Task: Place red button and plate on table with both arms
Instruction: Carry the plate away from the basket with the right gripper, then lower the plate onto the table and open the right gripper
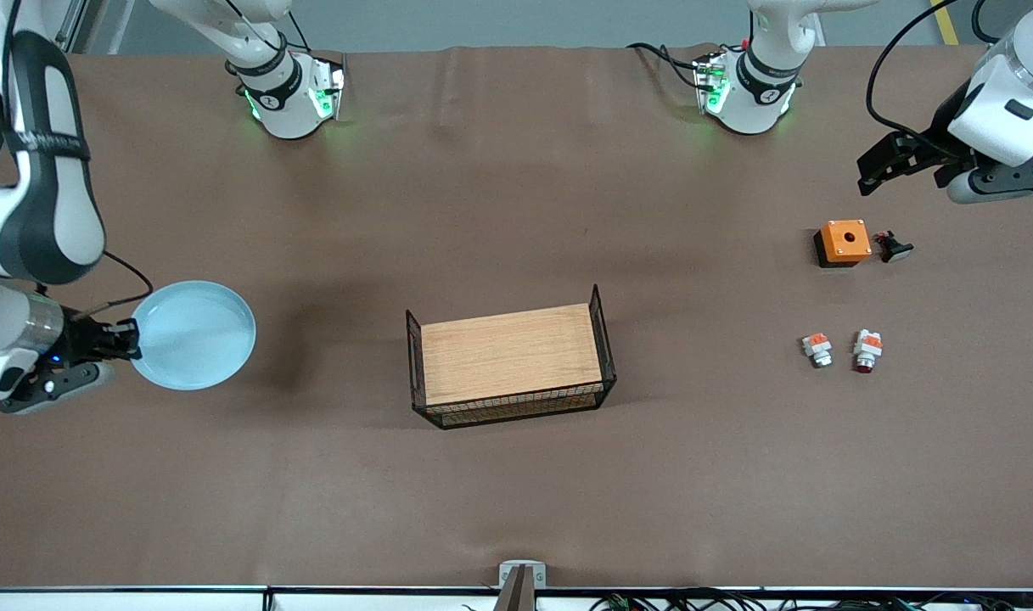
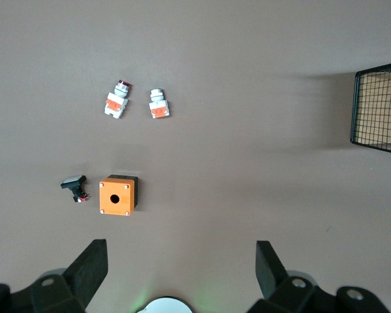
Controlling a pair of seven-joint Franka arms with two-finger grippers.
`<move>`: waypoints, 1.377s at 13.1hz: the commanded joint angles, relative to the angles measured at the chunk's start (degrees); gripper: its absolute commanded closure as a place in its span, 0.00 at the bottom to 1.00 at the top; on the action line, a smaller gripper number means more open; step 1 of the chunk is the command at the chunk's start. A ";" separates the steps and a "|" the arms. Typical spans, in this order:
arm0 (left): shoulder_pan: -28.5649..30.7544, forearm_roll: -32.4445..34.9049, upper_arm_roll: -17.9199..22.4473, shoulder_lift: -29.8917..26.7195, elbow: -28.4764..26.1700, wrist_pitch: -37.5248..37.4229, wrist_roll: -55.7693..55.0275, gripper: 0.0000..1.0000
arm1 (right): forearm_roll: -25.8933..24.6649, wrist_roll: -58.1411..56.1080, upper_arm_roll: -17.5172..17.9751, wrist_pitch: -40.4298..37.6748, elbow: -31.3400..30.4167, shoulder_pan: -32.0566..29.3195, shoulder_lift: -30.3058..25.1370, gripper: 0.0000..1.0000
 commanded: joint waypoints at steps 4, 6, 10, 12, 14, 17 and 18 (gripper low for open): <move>0.06 -0.23 0.17 1.95 2.92 -0.35 -0.13 0.00 | -1.05 -0.77 0.96 5.52 -0.57 -1.18 6.80 0.97; 0.06 -0.23 0.26 2.13 3.28 -0.44 -0.21 0.00 | -1.49 -0.94 0.96 6.93 -0.57 -1.44 8.56 0.97; 0.67 -0.23 0.26 2.21 4.16 -0.44 -0.22 0.00 | -1.76 -1.47 0.96 9.92 -0.57 -2.85 11.73 0.97; 1.20 -0.23 0.26 2.30 4.07 -0.44 -0.21 0.00 | -1.76 -1.56 1.05 11.33 -0.57 -3.20 13.31 0.96; 1.20 -0.23 0.17 2.30 4.07 -0.44 -0.13 0.00 | -1.76 -3.57 1.05 12.65 -0.57 -3.82 14.19 0.95; 1.29 -0.23 0.26 2.30 4.16 -0.44 0.05 0.00 | -1.76 -4.11 1.05 15.72 -0.66 -4.25 15.60 0.88; 1.29 -0.31 0.26 2.30 4.16 -0.44 0.05 0.00 | -1.76 -4.11 1.05 16.08 -0.66 -4.52 16.21 0.81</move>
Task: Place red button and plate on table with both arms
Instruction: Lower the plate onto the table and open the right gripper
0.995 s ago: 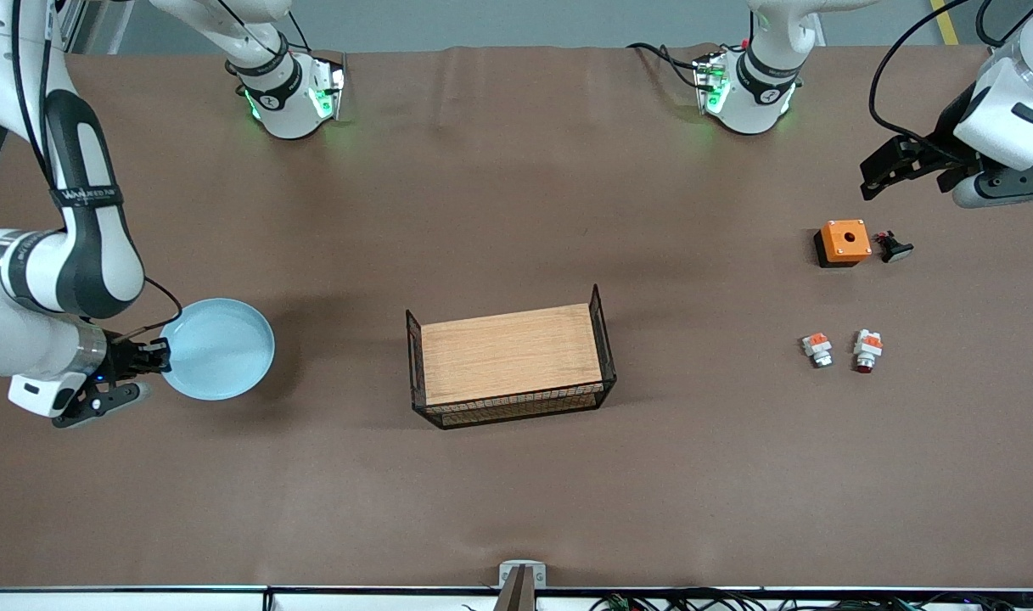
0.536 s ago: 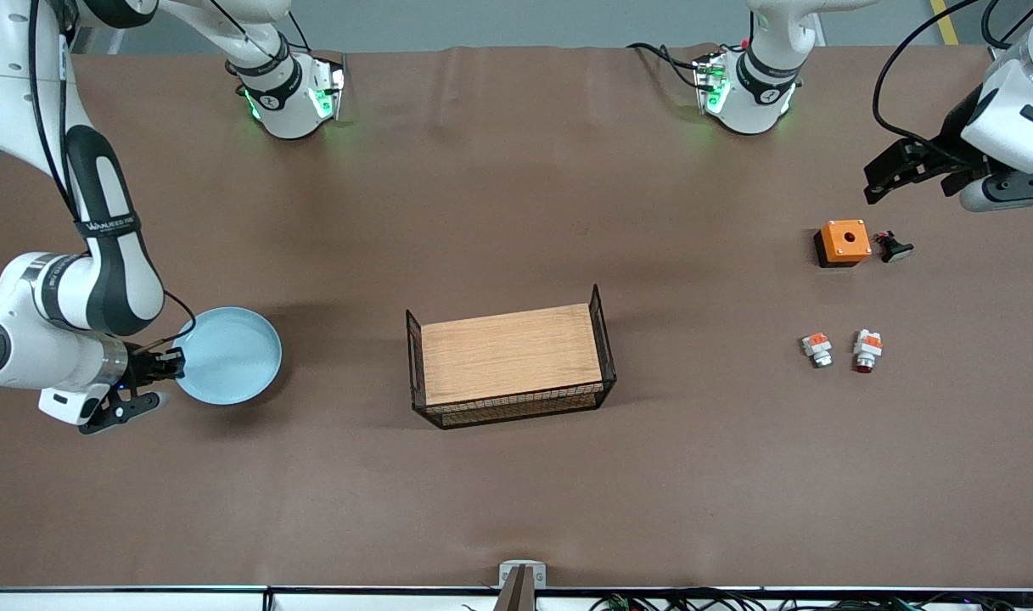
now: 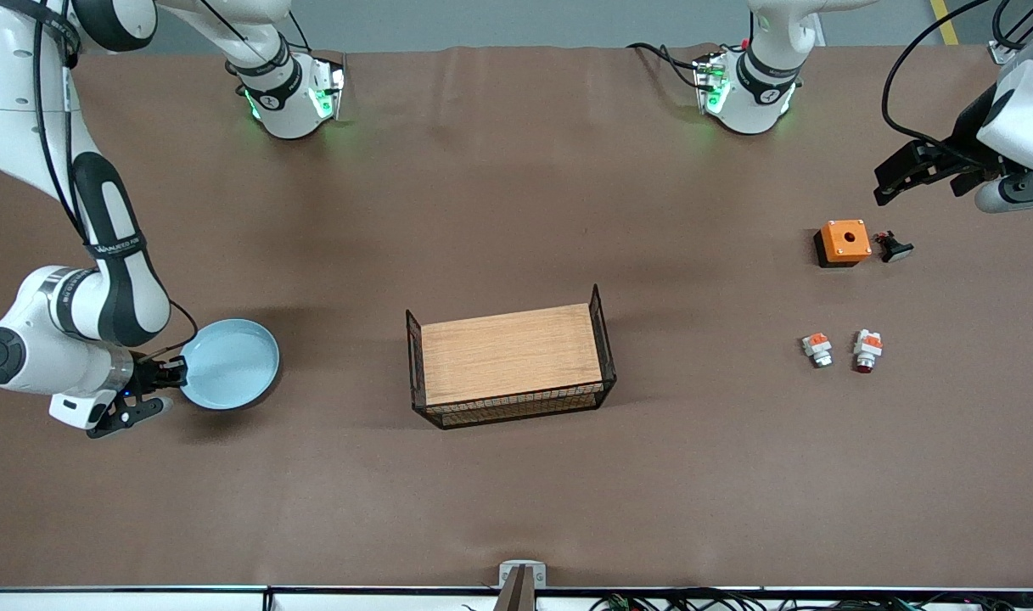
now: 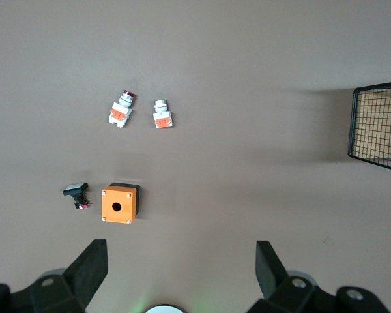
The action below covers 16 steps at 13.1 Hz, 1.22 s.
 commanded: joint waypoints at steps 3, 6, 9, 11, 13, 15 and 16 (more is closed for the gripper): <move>1.48 -0.31 -0.04 0.59 1.21 -0.54 0.22 0.00 | -0.76 -0.84 1.05 1.22 0.46 -1.67 1.83 0.30; 1.30 -0.31 -0.04 0.59 0.86 -0.80 0.23 0.00 | -0.59 -0.40 1.14 0.17 0.81 -1.76 0.52 0.01; 1.30 -0.31 -0.13 0.42 0.51 -1.42 1.45 0.00 | -0.15 0.65 1.31 -7.10 2.39 -1.23 -4.05 0.01; 1.22 -0.23 -0.04 0.42 0.42 -1.51 1.46 0.00 | 0.29 6.59 1.84 -13.07 2.83 -0.36 -7.82 0.01; 1.22 -0.23 -0.13 0.42 0.33 -1.51 1.46 0.00 | 0.20 14.59 1.67 -18.53 2.83 2.80 -12.48 0.01; 1.22 -0.23 -0.13 0.51 0.33 -1.51 1.46 0.00 | 0.29 18.39 1.75 -22.84 2.83 4.56 -16.52 0.01; 1.22 -0.23 -0.13 0.42 0.33 -1.51 1.46 0.00 | 0.21 21.37 1.67 -25.30 2.75 5.87 -18.98 0.01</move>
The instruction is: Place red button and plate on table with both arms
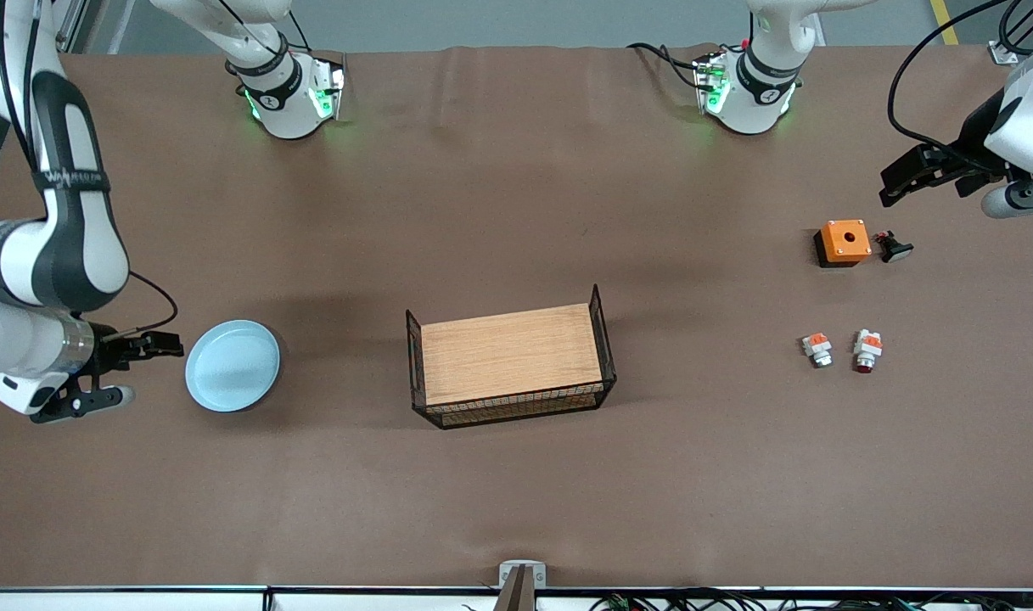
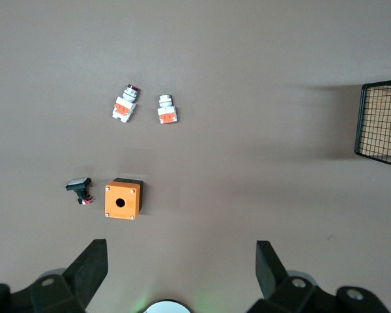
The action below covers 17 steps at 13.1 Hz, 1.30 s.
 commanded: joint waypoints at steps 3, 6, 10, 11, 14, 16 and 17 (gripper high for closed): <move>0.05 -0.23 -0.03 0.05 0.27 -0.82 0.96 0.00 | 0.07 8.11 -0.19 -8.77 -1.72 3.04 -10.45 0.01; 0.14 -0.23 -0.03 0.05 0.36 -0.73 0.97 0.00 | 0.07 8.11 -0.19 -12.56 -1.63 3.13 -14.58 0.01; 0.05 -0.14 -0.03 0.22 0.80 -0.73 1.67 0.00 | 0.07 12.85 -0.19 -17.13 -1.80 5.93 -19.15 0.01; 0.14 -0.14 -0.03 0.31 0.80 -0.73 1.67 0.00 | 0.07 13.73 -0.10 -18.01 -1.72 6.20 -20.30 0.01; 0.14 -0.22 -0.03 0.31 1.33 -0.82 1.58 0.00 | 0.07 16.45 -0.10 -19.95 -1.72 7.00 -25.21 0.01; 0.05 -0.23 -0.03 0.40 1.42 -0.82 1.58 0.00 | 0.07 16.81 -0.36 -20.04 -0.93 6.82 -27.42 0.01; 0.14 -0.23 -0.03 0.48 1.33 -0.82 1.58 0.00 | -0.02 16.90 -0.71 -20.48 0.90 6.56 -27.60 0.01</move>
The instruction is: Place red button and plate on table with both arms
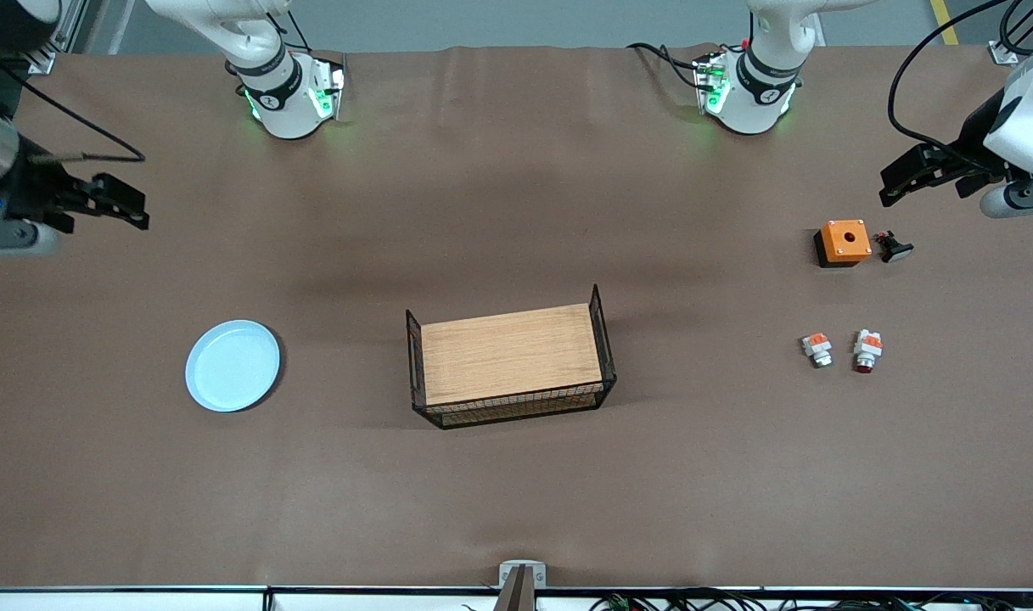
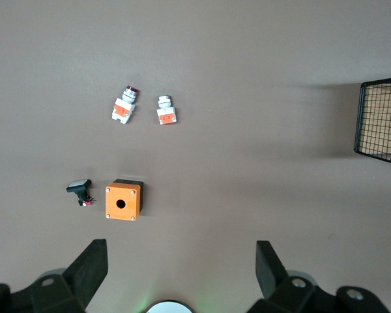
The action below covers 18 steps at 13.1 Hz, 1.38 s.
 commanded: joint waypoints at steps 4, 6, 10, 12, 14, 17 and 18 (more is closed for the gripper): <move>0.14 -0.14 -0.01 0.77 1.27 -0.78 1.00 0.00 | 0.07 0.42 -0.58 -2.51 8.11 -3.63 -1.42 0.00; 0.31 -0.14 -0.01 0.77 1.27 -0.77 1.09 0.00 | -0.19 0.77 -0.75 -2.51 8.29 -4.16 -1.42 0.00; 0.31 -0.23 0.07 0.86 1.27 -0.69 1.44 0.00 | 2.09 1.21 -0.58 -1.99 8.03 -4.60 -0.28 0.00; 0.40 -0.23 0.07 0.94 1.27 -0.77 1.53 0.00 | 1.92 1.12 -0.40 -1.72 8.12 -4.34 1.57 0.00; 0.31 -0.23 -0.01 1.12 1.27 -0.78 1.53 0.00 | 2.01 1.21 -0.40 -1.29 8.12 -4.43 1.75 0.00; 0.31 -0.23 -0.01 1.12 1.27 -0.69 1.62 0.00 | 2.01 1.12 -0.40 -1.02 8.12 -4.69 2.01 0.00; 0.31 -0.31 -0.01 1.12 1.27 -0.69 1.62 0.00 | 2.01 1.12 -0.40 -0.85 8.12 -4.43 2.10 0.00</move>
